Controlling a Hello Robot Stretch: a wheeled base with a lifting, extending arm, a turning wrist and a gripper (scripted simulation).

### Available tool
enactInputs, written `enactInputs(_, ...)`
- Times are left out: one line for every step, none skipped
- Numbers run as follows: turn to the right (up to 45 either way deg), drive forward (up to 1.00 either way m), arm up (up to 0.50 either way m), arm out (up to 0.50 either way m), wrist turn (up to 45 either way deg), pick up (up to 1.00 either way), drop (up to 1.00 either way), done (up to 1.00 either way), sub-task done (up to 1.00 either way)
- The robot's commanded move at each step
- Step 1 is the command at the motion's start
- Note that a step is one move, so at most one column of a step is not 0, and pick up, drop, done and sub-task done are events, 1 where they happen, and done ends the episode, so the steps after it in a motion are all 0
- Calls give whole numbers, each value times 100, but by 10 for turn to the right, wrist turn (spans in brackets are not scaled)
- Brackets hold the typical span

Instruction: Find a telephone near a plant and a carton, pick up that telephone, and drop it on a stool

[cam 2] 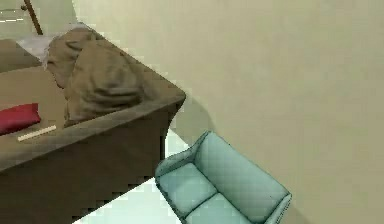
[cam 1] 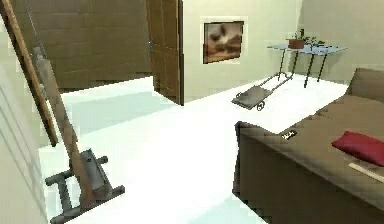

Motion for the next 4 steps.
enactInputs(0, 100, 0, 0, 0, 0, 0, 0, 0)
enactInputs(-30, 0, 0, 0, 0, 0, 0, 0, 0)
enactInputs(0, 30, 0, 0, 0, 0, 0, 0, 0)
enactInputs(-300, 0, 0, 0, 0, 0, 0, 0, 0)
